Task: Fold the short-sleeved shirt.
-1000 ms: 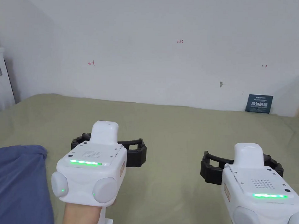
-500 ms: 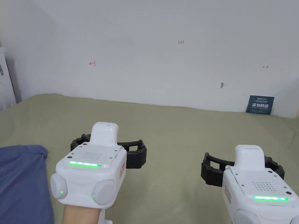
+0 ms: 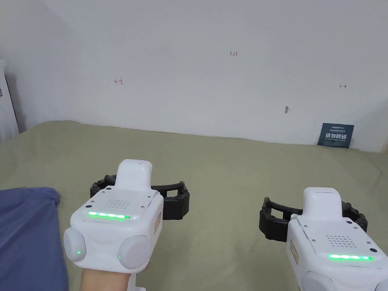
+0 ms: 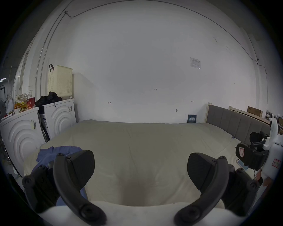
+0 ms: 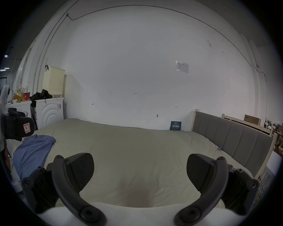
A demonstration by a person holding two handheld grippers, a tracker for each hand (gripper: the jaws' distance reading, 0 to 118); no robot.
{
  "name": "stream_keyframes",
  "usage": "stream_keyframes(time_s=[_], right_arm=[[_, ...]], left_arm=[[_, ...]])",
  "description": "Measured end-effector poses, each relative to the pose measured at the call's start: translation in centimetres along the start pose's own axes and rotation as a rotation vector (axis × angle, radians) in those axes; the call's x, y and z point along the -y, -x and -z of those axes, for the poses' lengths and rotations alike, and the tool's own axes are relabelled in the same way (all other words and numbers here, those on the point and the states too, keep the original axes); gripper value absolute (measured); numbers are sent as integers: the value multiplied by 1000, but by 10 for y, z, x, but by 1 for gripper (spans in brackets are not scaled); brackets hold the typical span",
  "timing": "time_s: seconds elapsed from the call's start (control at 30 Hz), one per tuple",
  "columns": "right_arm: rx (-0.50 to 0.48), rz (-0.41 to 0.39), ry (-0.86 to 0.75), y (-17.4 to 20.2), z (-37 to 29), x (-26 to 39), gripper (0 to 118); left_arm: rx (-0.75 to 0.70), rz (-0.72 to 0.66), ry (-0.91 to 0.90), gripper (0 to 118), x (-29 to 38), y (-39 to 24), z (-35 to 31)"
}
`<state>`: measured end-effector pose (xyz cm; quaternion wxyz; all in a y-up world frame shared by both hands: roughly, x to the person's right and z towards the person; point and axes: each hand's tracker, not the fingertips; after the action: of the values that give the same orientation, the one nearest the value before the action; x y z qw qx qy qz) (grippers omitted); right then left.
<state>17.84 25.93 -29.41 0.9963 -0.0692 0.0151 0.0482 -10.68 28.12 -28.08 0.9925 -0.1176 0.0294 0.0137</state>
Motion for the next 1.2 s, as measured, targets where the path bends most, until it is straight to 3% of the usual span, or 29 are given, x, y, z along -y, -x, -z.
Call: stream_keyframes(time_s=[1.2], right_arm=[[2,0,-19,-1,-3,2,118]], left_arm=[[-4,1,-21,118,5,2,-6]])
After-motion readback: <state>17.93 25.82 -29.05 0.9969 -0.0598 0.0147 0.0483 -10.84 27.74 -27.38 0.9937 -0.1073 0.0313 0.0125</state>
